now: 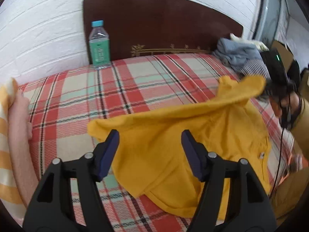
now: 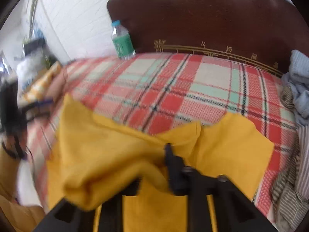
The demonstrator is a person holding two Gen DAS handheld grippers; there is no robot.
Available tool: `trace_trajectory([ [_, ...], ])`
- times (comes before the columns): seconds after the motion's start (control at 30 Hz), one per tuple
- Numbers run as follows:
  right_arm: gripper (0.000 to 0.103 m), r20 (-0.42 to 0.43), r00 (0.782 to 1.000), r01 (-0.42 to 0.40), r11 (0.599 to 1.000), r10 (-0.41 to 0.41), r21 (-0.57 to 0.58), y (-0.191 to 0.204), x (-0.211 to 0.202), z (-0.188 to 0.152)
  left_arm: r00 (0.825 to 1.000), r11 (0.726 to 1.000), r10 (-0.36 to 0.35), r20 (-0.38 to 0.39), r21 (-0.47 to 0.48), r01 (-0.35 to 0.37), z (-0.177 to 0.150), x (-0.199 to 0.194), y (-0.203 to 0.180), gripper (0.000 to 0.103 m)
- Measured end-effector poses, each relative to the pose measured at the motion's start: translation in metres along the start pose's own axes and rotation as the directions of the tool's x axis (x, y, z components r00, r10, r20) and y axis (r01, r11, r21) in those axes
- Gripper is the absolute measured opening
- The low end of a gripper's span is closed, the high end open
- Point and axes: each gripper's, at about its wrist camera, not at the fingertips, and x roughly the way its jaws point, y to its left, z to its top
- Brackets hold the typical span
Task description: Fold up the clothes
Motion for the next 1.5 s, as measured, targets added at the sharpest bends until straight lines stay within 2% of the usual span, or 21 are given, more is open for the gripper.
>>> trace_trajectory([
  [0.07, 0.012, 0.018, 0.996, -0.086, 0.991, 0.085, 0.099, -0.014, 0.004, 0.025, 1.000, 0.997, -0.008, -0.021, 0.071, 0.009, -0.001, 0.005, -0.018, 0.069],
  [0.1, 0.012, 0.024, 0.995, -0.095, 0.985, 0.093, 0.147, -0.022, 0.009, 0.036, 1.000, 0.996, -0.009, -0.028, 0.088, 0.011, 0.001, 0.009, -0.023, 0.069],
  [0.13, 0.012, 0.028, 0.996, -0.089, 0.976, 0.085, 0.200, -0.031, 0.014, 0.048, 0.999, 0.996, -0.010, -0.032, 0.094, 0.013, 0.004, 0.014, -0.027, 0.069],
  [0.17, 0.017, 0.027, 0.997, -0.073, 0.970, 0.068, 0.233, -0.038, 0.019, 0.057, 0.999, 0.997, -0.016, -0.031, 0.081, 0.018, 0.008, 0.018, -0.027, 0.069],
  [0.23, 0.019, 0.016, 1.000, -0.021, 0.965, 0.017, 0.262, -0.047, 0.026, 0.071, 0.999, 0.998, -0.021, -0.035, 0.065, 0.024, 0.016, 0.026, -0.025, 0.069],
  [0.27, 0.026, 0.010, 1.000, 0.003, 0.964, -0.006, 0.264, -0.049, 0.027, 0.075, 0.999, 0.998, -0.022, -0.037, 0.060, 0.024, 0.020, 0.030, -0.024, 0.069],
  [0.3, 0.039, 0.011, 1.000, 0.019, 0.969, -0.022, 0.245, -0.047, 0.025, 0.076, 0.999, 0.998, -0.027, -0.040, 0.063, 0.030, 0.022, 0.032, -0.024, 0.069],
  [0.4, 0.045, 0.037, 0.998, 0.041, 0.995, -0.045, 0.094, -0.024, 0.010, 0.064, 0.997, 0.993, -0.056, -0.058, 0.099, 0.062, 0.015, 0.032, -0.027, 0.069],
  [0.5, 0.046, 0.015, 0.996, 0.084, 0.990, -0.083, -0.111, 0.003, 0.006, 0.044, 0.992, 0.984, -0.048, -0.115, 0.165, 0.067, -0.002, 0.034, -0.032, 0.069],
  [0.67, 0.046, -0.080, 0.989, 0.084, 0.926, -0.121, -0.368, 0.037, 0.033, 0.014, 0.979, 0.964, -0.011, -0.204, 0.257, 0.064, -0.028, 0.039, -0.038, 0.069],
  [0.8, 0.046, -0.128, 0.978, 0.079, 0.856, -0.166, -0.511, 0.056, 0.057, -0.002, 0.973, 0.969, 0.010, -0.231, 0.241, 0.048, -0.032, 0.047, -0.030, 0.069],
  [0.9, 0.046, -0.146, 0.970, 0.078, 0.819, -0.194, -0.568, 0.064, 0.071, -0.007, 0.973, 0.982, 0.005, -0.231, 0.184, 0.039, -0.028, 0.050, -0.016, 0.069],
  [0.93, 0.046, -0.147, 0.968, 0.081, 0.806, -0.205, -0.587, 0.067, 0.076, -0.008, 0.973, 0.986, 0.000, -0.232, 0.163, 0.039, -0.027, 0.052, -0.012, 0.068],
  [0.97, 0.044, -0.152, 0.966, 0.079, 0.800, -0.208, -0.594, 0.068, 0.078, -0.008, 0.973, 0.988, -0.001, -0.230, 0.149, 0.037, -0.026, 0.053, -0.009, 0.063],
  [1.03, 0.028, -0.172, 0.967, 0.052, 0.812, -0.185, -0.581, 0.068, 0.080, -0.006, 0.974, 0.991, 0.002, -0.226, 0.128, 0.028, -0.024, 0.053, -0.005, 0.052],
  [1.07, 0.011, -0.181, 0.968, 0.040, 0.818, -0.174, -0.574, 0.069, 0.080, -0.005, 0.975, 0.993, 0.003, -0.223, 0.117, 0.024, -0.022, 0.053, -0.004, 0.043],
  [1.1, 0.008, -0.185, 0.968, 0.037, 0.825, -0.169, -0.564, 0.069, 0.079, -0.003, 0.976, 0.994, -0.001, -0.218, 0.105, 0.024, -0.020, 0.051, -0.003, 0.034],
  [1.13, 0.006, -0.187, 0.968, 0.038, 0.833, -0.168, -0.552, 0.069, 0.077, -0.001, 0.978, 0.996, 0.003, -0.208, 0.089, 0.015, -0.016, 0.050, 0.000, 0.030],
  [1.17, 0.005, -0.182, 0.970, 0.039, 0.841, -0.162, -0.539, 0.068, 0.074, 0.003, 0.982, 0.998, 0.017, -0.188, 0.069, -0.004, -0.011, 0.047, 0.005, 0.016],
  [1.33, 0.002, -0.062, 0.990, 0.085, 0.887, -0.127, -0.454, 0.063, 0.044, 0.038, 0.991, 0.995, 0.091, -0.095, -0.037, -0.095, 0.018, 0.034, 0.030, 0.015],
  [1.5, 0.002, 0.095, 0.984, 0.173, 0.914, -0.148, -0.366, 0.060, 0.025, 0.105, 0.981, 0.974, 0.196, -0.002, -0.118, -0.194, 0.061, 0.026, 0.056, 0.015],
])
